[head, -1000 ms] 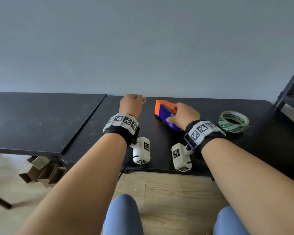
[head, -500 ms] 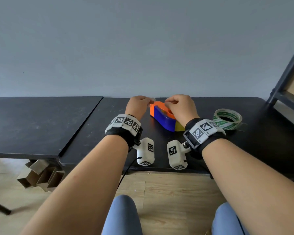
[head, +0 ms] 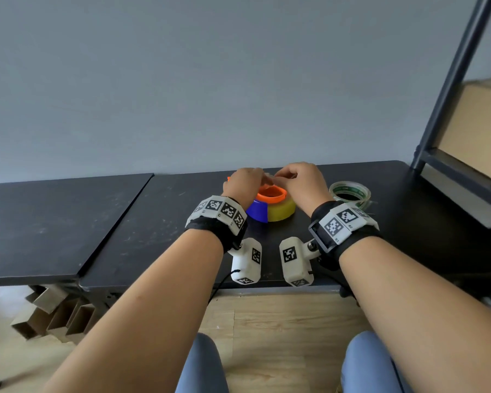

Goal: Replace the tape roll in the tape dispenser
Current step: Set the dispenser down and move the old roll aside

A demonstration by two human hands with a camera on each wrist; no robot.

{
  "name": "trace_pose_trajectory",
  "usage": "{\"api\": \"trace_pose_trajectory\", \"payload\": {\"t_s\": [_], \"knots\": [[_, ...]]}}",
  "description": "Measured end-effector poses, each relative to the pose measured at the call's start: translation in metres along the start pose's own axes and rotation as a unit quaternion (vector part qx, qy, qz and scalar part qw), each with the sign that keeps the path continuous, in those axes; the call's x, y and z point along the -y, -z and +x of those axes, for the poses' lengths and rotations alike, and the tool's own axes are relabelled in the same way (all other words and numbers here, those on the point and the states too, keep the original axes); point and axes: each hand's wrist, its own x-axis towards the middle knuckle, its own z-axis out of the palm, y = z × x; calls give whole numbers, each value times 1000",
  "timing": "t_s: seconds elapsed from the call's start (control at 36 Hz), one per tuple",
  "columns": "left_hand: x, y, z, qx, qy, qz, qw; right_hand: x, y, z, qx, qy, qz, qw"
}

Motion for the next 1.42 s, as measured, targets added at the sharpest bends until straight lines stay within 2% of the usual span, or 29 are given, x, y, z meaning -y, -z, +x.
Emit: {"api": "trace_pose_trajectory", "payload": {"t_s": [0.03,0.14,0.19,0.25,0.31,0.39,0.5,0.75,1.0,1.14,1.42], "knots": [[-5,1,-7,4,-18,29,999,1,3,-2,-3,2,-3,1000],[-13,-2,-9,-8,4,-28,1000,-3,7,-5,-9,4,-14,1000],[-19,-6,-6,8,26,-67,997,-7,8,-5,-9,-3,-17,1000],[-19,-10,-5,28,15,-65,997,-10,10,-7,-12,-9,-11,1000],[-15,-12,-8,-8,-6,-52,999,-14,16,-9,-33,-15,15,999],[-15,-13,-8,-12,-5,-85,996,-25,26,-9,-46,-41,44,997],[-20,-24,-4,-9,-28,-33,999,-43,37,-5,-58,-93,42,993],[-47,-72,2,44,-100,5,994,-87,66,3,-90,-175,9,980],[-61,-105,6,117,-107,92,983,-118,80,14,-52,-249,-23,967],[-62,-113,7,141,-132,116,974,-121,75,18,-25,-249,-45,967],[-56,-114,13,156,-161,152,963,-126,69,20,-33,-231,-94,968]]}}
